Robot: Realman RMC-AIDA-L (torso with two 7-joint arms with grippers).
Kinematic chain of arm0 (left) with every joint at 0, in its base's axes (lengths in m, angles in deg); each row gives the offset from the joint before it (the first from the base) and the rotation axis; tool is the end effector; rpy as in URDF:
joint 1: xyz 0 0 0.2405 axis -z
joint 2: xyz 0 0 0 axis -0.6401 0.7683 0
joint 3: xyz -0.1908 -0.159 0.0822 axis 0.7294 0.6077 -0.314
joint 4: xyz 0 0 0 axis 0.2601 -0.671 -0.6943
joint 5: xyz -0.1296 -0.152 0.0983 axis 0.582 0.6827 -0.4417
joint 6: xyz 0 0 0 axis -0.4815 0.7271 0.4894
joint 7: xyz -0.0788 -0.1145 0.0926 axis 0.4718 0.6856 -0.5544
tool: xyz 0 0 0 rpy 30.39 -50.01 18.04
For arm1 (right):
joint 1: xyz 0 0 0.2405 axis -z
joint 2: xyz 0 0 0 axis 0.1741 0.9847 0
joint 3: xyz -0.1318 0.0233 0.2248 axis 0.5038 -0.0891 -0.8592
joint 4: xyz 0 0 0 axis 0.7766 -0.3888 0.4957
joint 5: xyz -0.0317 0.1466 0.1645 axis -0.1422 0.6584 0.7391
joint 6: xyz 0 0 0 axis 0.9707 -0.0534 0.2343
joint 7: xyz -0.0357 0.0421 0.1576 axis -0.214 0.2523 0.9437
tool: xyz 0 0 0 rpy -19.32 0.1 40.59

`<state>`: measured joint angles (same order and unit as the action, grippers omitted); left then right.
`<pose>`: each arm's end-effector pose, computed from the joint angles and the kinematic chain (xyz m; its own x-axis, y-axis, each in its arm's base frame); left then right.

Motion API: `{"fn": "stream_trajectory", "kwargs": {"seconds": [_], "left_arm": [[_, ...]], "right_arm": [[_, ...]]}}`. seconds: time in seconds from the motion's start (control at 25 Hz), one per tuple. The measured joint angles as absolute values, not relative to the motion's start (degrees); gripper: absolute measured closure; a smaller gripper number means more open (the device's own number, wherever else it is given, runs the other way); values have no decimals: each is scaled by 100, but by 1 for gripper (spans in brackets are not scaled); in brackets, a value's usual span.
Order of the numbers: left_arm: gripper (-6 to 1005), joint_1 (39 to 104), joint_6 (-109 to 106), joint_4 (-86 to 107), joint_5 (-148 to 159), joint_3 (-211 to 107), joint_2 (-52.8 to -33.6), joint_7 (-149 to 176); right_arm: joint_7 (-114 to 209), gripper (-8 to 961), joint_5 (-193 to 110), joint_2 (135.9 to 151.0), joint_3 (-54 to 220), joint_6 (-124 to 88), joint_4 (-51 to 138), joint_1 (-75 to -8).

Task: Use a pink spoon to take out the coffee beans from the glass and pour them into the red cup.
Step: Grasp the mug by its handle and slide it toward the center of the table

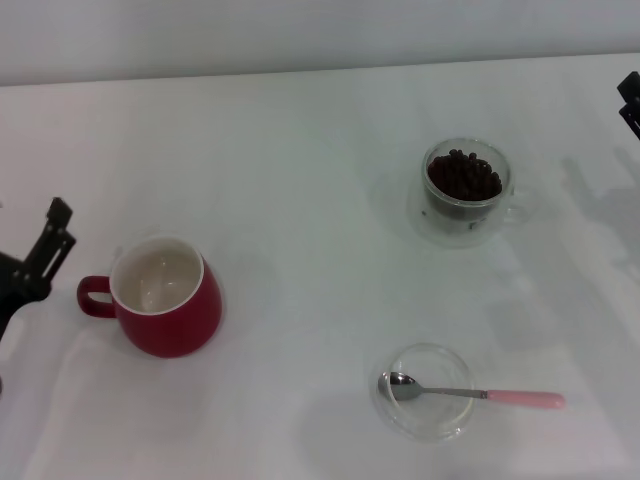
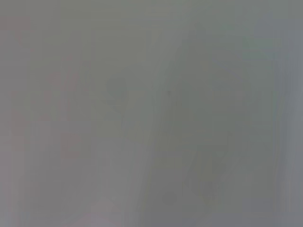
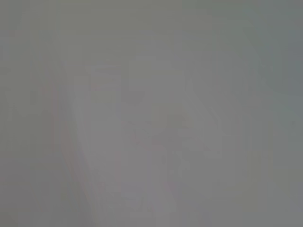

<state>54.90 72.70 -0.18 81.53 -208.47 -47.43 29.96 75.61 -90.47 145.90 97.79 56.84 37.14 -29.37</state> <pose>-0.3315 0.2757 -0.0574 0.5600 -0.0344 0.8278 0.7773 -0.3241 -0.5393 0.3801 0.3039 0.0265 0.5040 0.0989 -0.8580 -0.8442 -0.1534 -0.5135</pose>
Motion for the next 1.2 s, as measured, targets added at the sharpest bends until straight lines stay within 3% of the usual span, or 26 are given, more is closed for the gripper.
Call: {"fn": "stream_trajectory", "kwargs": {"seconds": [0.64,1.2], "left_arm": [[138,4299,9226,1479,7484,-20850,-4731,3154],[138,4343,8964,2237,6879,-20863,-4730,3153]], "right_arm": [[7519,99,-8996,14606,9714,5036,3855,-3433],[7515,98,-8987,14616,9711,4923,3853,-3382]]}}
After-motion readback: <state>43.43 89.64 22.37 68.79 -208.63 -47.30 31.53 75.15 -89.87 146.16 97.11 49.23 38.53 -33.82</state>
